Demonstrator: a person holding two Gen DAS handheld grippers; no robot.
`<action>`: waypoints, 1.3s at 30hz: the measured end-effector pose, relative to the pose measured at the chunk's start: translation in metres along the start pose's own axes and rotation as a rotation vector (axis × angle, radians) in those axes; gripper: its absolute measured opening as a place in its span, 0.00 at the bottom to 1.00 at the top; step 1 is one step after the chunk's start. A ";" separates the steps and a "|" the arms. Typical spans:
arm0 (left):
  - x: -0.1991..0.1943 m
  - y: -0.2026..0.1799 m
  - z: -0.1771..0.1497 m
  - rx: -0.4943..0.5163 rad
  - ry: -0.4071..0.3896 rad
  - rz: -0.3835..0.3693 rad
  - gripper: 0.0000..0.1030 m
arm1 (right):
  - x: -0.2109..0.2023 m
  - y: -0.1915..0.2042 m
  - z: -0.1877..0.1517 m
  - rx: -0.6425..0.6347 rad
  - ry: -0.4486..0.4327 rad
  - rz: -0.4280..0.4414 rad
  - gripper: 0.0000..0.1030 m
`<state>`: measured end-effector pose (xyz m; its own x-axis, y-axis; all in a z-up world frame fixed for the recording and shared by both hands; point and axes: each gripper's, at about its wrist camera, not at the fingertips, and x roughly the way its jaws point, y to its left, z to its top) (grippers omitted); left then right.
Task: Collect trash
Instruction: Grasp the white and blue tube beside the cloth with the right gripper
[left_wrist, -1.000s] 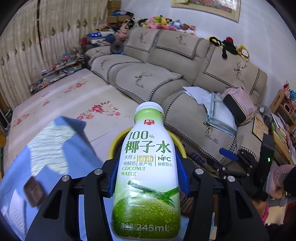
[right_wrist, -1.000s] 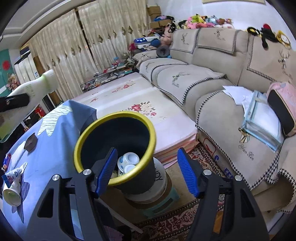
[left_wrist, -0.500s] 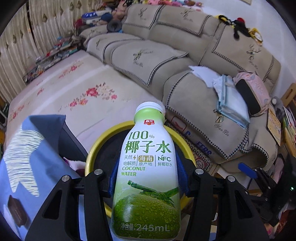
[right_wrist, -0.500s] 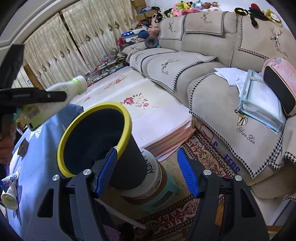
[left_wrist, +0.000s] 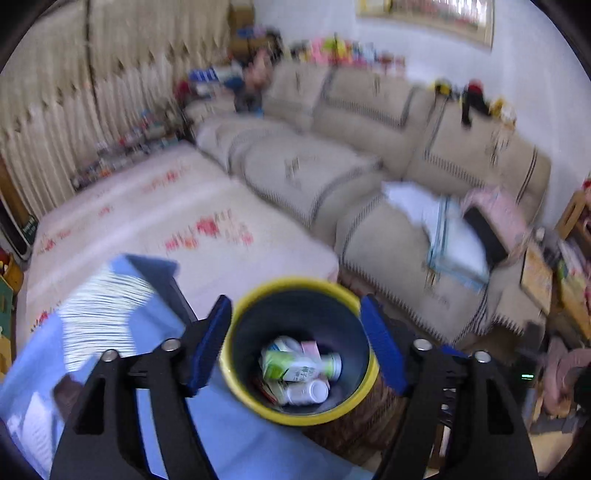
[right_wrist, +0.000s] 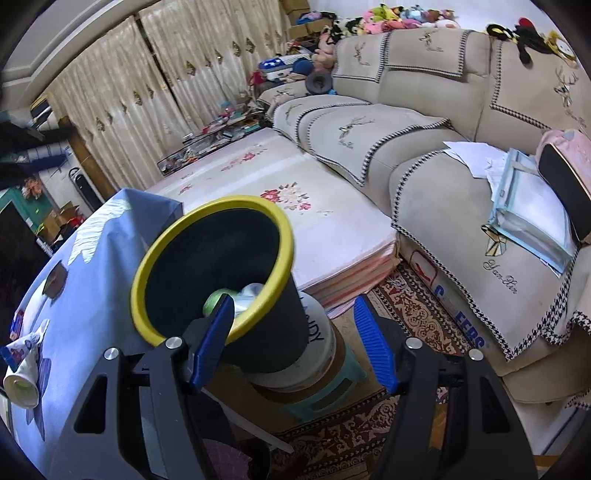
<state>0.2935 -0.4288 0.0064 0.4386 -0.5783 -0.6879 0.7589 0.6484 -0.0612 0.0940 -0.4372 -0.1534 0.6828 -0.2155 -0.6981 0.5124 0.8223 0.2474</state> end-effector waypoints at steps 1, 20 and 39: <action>-0.028 0.008 -0.006 -0.016 -0.058 0.015 0.76 | -0.001 0.006 -0.001 -0.011 0.000 0.005 0.62; -0.259 0.222 -0.238 -0.475 -0.364 0.549 0.83 | -0.033 0.200 -0.050 -0.403 0.057 0.288 0.62; -0.235 0.310 -0.330 -0.637 -0.341 0.672 0.83 | -0.060 0.337 -0.067 -0.621 0.118 0.531 0.62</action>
<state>0.2667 0.0714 -0.0897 0.8748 -0.0385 -0.4830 -0.0566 0.9819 -0.1808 0.1913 -0.1115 -0.0735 0.6761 0.3125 -0.6672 -0.2680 0.9479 0.1724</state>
